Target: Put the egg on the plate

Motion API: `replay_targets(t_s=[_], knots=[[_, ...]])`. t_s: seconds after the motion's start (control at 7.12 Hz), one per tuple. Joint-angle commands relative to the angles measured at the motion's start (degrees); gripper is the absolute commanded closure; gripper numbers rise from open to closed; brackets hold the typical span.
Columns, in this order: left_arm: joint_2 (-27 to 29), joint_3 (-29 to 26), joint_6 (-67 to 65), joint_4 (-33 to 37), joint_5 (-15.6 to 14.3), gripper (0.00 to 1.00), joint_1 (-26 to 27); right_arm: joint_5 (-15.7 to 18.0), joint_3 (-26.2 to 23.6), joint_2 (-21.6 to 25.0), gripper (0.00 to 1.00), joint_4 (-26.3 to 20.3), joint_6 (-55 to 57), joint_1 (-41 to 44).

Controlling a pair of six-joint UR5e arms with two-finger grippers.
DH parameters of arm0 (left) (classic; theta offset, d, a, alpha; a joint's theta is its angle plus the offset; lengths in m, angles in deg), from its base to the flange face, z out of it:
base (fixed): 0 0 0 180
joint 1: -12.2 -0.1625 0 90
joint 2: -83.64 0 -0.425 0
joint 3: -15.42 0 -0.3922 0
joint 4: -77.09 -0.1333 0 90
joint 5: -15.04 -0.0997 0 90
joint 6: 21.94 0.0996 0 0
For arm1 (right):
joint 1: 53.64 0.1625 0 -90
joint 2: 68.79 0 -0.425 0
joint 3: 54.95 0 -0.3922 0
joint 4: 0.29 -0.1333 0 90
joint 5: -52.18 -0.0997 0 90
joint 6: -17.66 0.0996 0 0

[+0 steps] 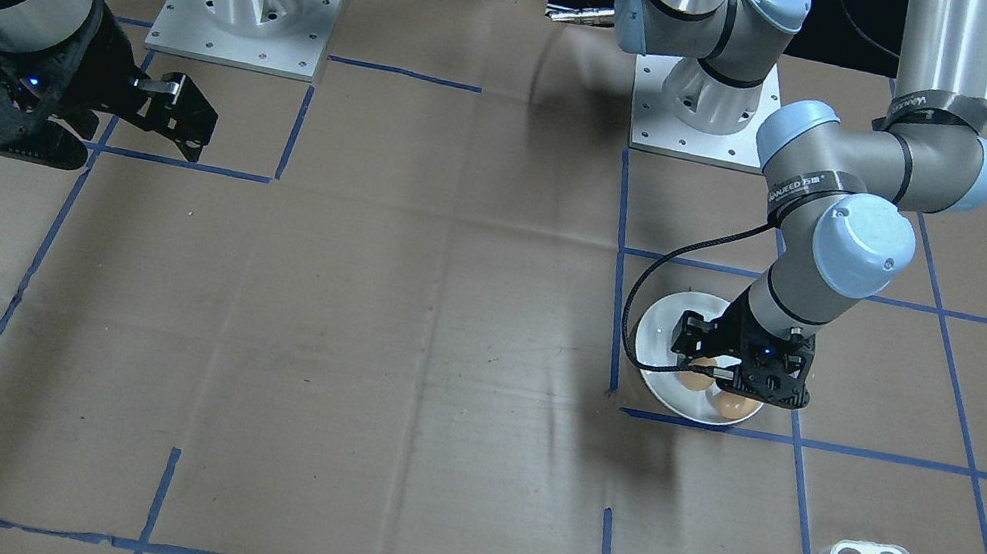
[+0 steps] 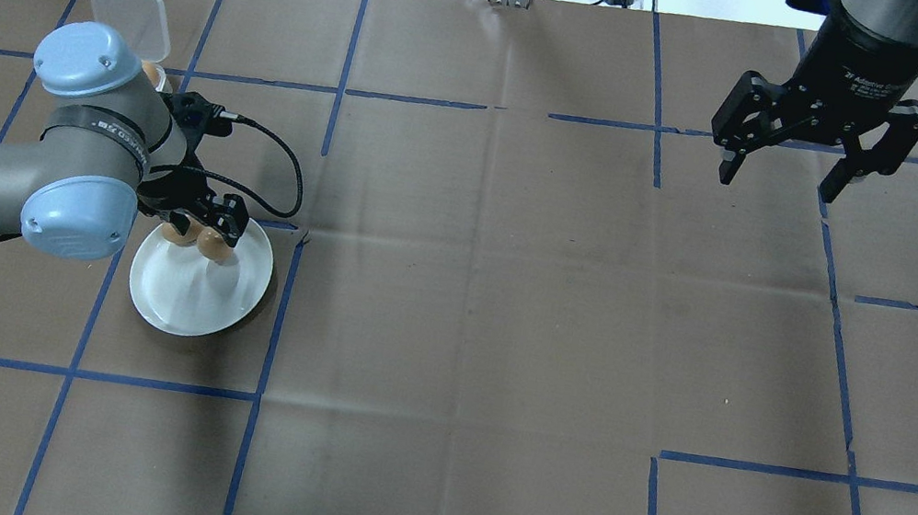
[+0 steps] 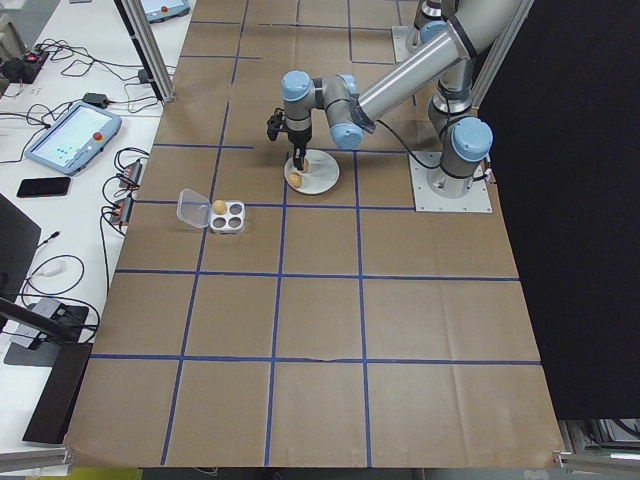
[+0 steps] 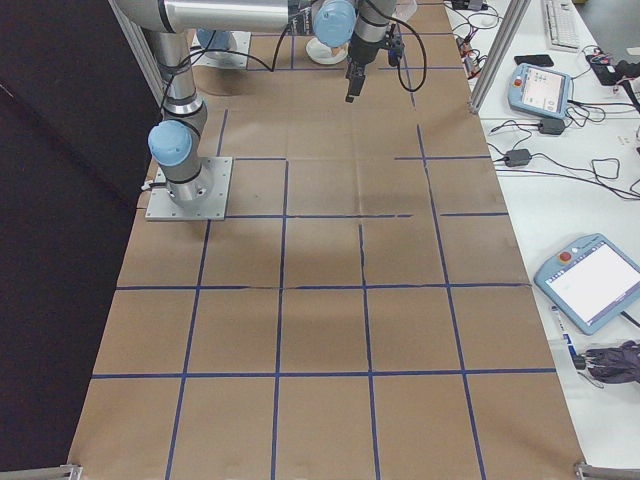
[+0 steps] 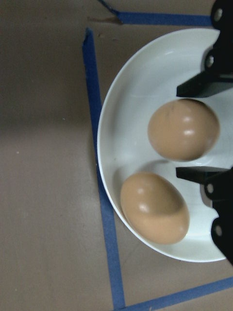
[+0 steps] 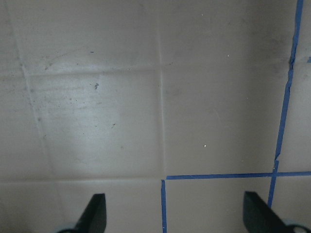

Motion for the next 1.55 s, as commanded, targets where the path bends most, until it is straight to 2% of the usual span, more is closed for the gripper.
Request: replay_targets(t_s=[0.0, 0.28, 0.42, 0.7, 0.84, 0.98, 1.41], knots=[[-2.74, -3.51, -0.11, 2.77, -0.2, 0.0, 0.01, -0.02, 0.0, -0.09, 0.0, 0.0, 0.0, 0.0], [-5.82, -10.96, -2.81, 16.16, -0.55, 0.0, -0.25, -0.02, 0.0, 0.0, 0.0, 0.0, 0.0, 0.0], [-5.48, -15.27, -8.23, 20.15, -0.56, 0.0, -0.52, -0.02, -0.09, 0.0, 0.0, 0.0, 0.0, 0.0], [-2.86, -20.21, -8.46, 21.16, -0.3, 0.0, -1.65, -0.02, 0.0, 0.0, 0.0, 0.0, 0.0, 0.0], [1.07, -24.58, -8.2, 20.29, -0.29, 0.0, -3.23, -0.02, 0.0, 0.0, 0.0, 0.0, 0.0, 0.0], [6.51, -31.68, -7.07, 20.28, -0.2, 0.0, -6.64, 0.07, 0.0, 0.0, 0.0, 0.0, 0.0, 0.0], [24.34, -53.66, 0.74, 21.33, -0.55, 0.0, -8.34, -0.02, 0.0, 0.0, 0.0, 0.0, 0.0, 0.0]])
